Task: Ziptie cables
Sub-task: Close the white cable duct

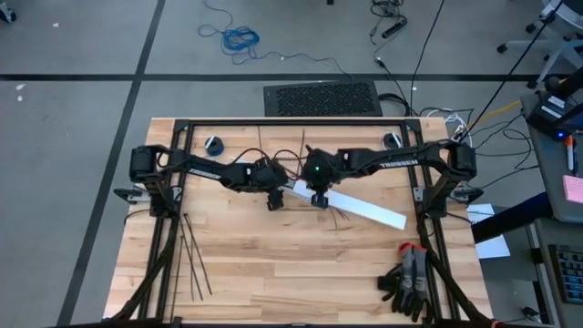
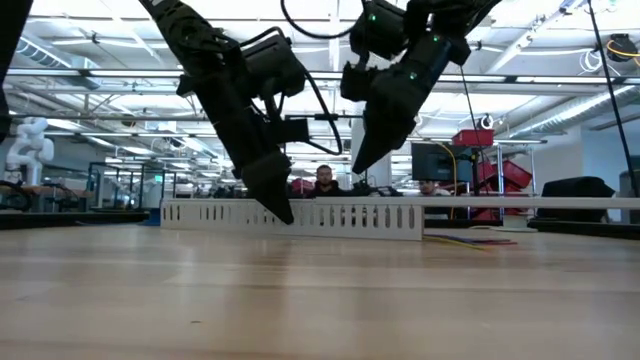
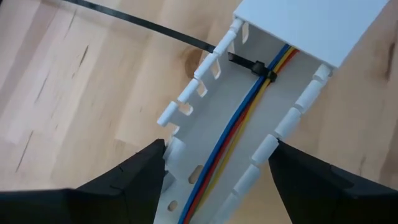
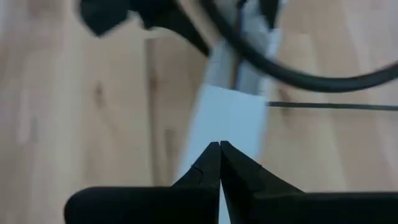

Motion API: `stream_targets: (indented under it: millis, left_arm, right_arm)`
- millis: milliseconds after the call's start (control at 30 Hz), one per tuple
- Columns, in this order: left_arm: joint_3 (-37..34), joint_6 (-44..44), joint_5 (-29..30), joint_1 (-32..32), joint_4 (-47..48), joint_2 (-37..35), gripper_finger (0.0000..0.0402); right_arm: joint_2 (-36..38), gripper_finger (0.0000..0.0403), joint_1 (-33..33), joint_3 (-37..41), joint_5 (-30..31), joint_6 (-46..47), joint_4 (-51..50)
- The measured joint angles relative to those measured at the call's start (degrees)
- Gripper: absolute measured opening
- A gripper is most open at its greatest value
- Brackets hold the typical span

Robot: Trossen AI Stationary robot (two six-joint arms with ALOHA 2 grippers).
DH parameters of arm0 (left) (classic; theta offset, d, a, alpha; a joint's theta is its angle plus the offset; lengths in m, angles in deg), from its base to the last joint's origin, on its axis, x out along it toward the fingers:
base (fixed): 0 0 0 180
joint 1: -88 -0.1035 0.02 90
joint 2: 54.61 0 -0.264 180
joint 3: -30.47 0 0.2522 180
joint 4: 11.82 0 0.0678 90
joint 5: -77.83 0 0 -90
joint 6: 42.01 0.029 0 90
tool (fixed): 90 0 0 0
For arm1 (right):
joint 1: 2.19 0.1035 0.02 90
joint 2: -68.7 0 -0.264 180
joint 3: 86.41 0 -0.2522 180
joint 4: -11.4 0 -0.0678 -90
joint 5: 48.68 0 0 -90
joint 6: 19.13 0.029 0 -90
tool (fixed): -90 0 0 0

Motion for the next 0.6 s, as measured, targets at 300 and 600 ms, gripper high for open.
stream_targets:
  millis: [300,600]
  left_arm:
    - [-0.1,-1.23,1.63,-0.01,-0.02,0.06,0.0271]
    - [-0.13,-4.12,1.0,0.16,-0.22,0.12,0.0271]
  right_arm:
    - [-3.55,0.0,6.86,-0.02,0.49,4.4,-0.5]
    - [-10.51,0.0,5.6,-0.02,17.19,4.54,-5.22]
